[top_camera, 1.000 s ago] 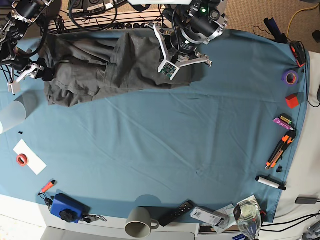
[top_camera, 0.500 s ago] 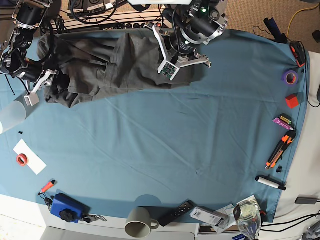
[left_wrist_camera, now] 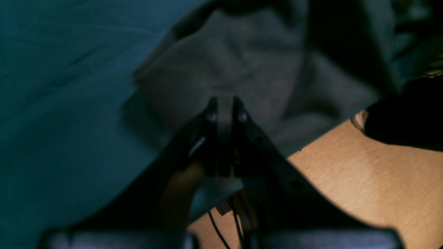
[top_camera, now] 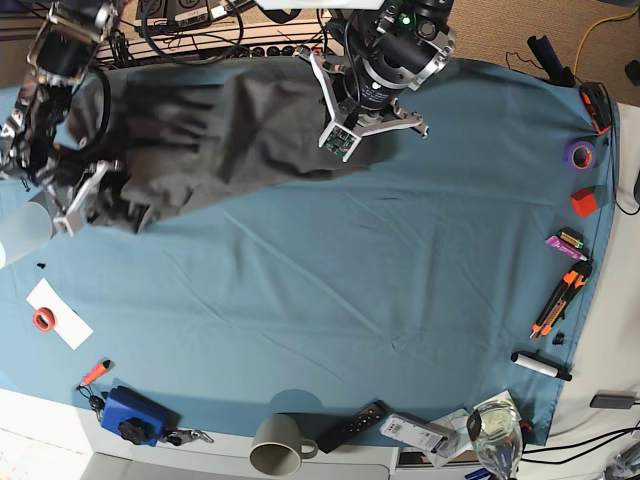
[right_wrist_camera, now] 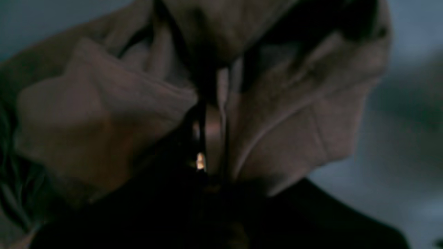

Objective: Fold the T-shirt properly
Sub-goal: 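Release the left gripper and lift the doubled end with the right gripper, then fold the held end over the bundle with the right gripper and release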

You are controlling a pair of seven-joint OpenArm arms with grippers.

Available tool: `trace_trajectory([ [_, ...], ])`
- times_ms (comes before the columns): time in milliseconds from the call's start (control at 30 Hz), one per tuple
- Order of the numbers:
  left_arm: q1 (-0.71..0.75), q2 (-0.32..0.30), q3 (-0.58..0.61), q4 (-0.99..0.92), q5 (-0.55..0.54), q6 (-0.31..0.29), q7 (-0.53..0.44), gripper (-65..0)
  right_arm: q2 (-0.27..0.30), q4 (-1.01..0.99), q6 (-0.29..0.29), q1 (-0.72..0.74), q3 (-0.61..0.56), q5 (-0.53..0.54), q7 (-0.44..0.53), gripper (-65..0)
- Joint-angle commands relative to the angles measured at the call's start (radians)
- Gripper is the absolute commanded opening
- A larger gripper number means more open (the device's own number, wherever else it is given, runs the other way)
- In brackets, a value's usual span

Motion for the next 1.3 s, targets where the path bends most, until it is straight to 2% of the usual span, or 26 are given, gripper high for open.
trace_trajectory([
  [0,-0.001,0.009,0.005,0.016,-0.004,0.000,-0.014,-65.0,0.027,0.006,-0.020,0.039,0.006,-0.064,0.029,-65.0],
  [100,-0.001,0.009,0.005,0.016,-0.004,0.000,-0.006,-65.0,0.027,0.006,-0.053,0.117,0.006,-0.166,0.118,-65.0],
  [167,-0.001,0.009,0.005,0.016,-0.004,0.000,0.008,-65.0,0.027,0.006,-0.069,0.166,0.006,-0.200,0.140,-65.0],
  [333,0.002,0.009,0.005,0.017,-0.003,0.000,0.045,-65.0,0.027,0.006,-0.085,0.219,0.006,-0.183,0.079,-65.0],
  [467,0.016,0.008,0.005,0.018,-0.004,0.001,0.070,-65.0,0.027,0.006,-0.084,0.203,0.006,-0.076,-0.004,-65.0],
  [567,0.028,0.003,0.005,0.038,-0.008,0.004,0.083,-65.0,0.027,0.008,-0.037,0.199,0.006,0.045,-0.078,-65.0],
  [733,0.056,-0.048,0.005,0.127,0.009,0.061,0.079,-65.0,0.027,0.029,-0.006,0.199,0.006,0.278,-0.078,-65.0],
  [933,0.117,-0.077,-0.036,0.127,0.140,0.093,0.054,-65.0,0.026,0.046,0.004,0.166,0.006,0.501,-0.078,-65.0],
  [1067,0.121,-0.103,-0.108,0.127,0.135,0.093,0.053,-65.0,0.006,0.155,0.004,0.077,0.006,0.538,-0.078,-65.0],
  [1267,0.121,-0.106,-0.216,0.127,0.033,0.093,0.053,-65.0,-0.079,0.385,0.004,-0.067,0.006,0.538,-0.078,-65.0],
])
